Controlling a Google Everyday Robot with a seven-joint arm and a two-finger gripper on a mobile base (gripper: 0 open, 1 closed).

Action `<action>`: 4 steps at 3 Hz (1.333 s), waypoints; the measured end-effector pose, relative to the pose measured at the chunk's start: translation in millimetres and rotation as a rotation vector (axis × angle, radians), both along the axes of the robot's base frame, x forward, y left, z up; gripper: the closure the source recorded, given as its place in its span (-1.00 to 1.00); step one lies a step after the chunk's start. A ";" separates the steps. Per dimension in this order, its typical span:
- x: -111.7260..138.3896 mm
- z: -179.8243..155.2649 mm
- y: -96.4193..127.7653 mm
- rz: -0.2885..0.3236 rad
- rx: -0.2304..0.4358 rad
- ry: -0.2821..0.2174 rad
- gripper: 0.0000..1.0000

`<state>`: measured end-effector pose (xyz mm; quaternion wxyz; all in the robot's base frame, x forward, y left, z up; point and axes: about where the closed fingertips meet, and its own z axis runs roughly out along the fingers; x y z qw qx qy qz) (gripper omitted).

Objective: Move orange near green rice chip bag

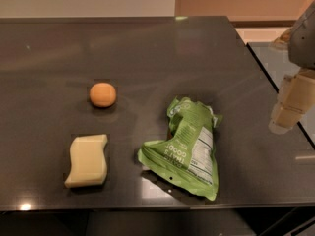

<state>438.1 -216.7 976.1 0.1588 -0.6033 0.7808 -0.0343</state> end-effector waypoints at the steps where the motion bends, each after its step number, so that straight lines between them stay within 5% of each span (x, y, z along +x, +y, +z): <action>1: 0.0 0.0 0.0 0.000 0.000 0.000 -1.00; 2: 13.9 3.3 11.4 0.015 0.025 -0.001 -1.00; 4: 61.2 2.9 78.2 0.073 0.124 0.010 -1.00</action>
Offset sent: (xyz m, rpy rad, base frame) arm 0.0329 0.0262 0.0039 0.0616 0.0215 0.0367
